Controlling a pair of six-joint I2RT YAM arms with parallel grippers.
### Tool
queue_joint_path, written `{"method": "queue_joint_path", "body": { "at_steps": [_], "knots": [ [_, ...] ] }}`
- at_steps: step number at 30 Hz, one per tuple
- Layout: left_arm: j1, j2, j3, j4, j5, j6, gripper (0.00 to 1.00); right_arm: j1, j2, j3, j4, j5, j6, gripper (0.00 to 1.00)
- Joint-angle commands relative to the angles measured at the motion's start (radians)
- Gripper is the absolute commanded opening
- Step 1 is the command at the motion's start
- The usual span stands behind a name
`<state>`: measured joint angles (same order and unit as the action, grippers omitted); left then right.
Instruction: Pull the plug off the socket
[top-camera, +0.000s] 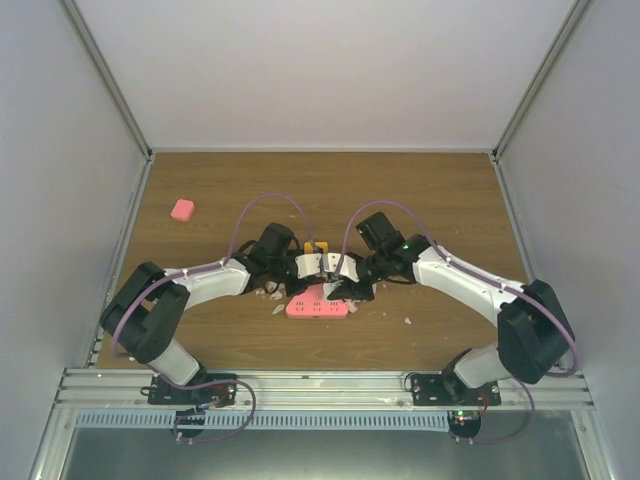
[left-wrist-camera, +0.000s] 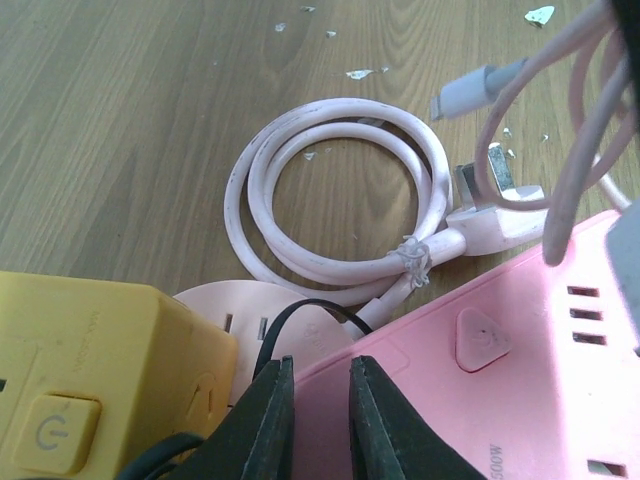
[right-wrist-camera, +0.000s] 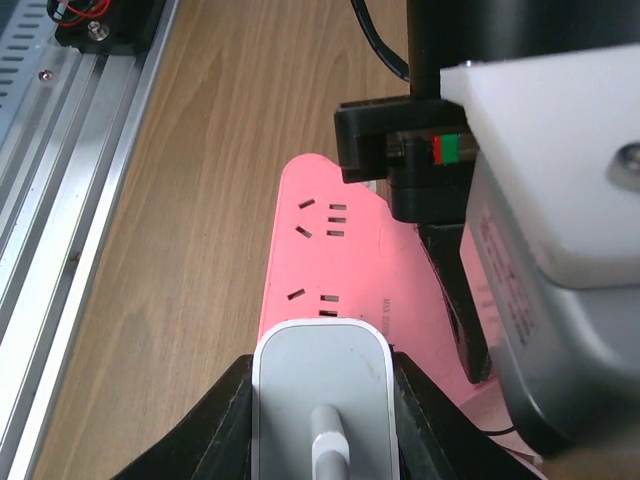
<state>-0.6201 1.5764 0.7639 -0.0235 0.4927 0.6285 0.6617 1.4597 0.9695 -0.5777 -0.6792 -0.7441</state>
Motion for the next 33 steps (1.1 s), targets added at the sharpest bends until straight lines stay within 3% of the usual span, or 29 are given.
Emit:
{"method": "queue_joint_path", "body": {
  "at_steps": [1, 22, 33],
  "knots": [
    [-0.002, 0.06, -0.023, -0.28, -0.047, 0.005, 0.2, -0.009, -0.069, -0.014, -0.019, -0.012, 0.007, 0.08],
    [0.024, -0.127, 0.291, -0.561, 0.181, -0.014, 0.45, -0.106, -0.181, 0.041, -0.015, -0.099, 0.073, 0.08],
    [0.071, -0.274, 0.484, -0.531, 0.007, -0.143, 0.74, -0.25, -0.154, 0.237, 0.08, -0.21, 0.294, 0.08]
  ]
}}
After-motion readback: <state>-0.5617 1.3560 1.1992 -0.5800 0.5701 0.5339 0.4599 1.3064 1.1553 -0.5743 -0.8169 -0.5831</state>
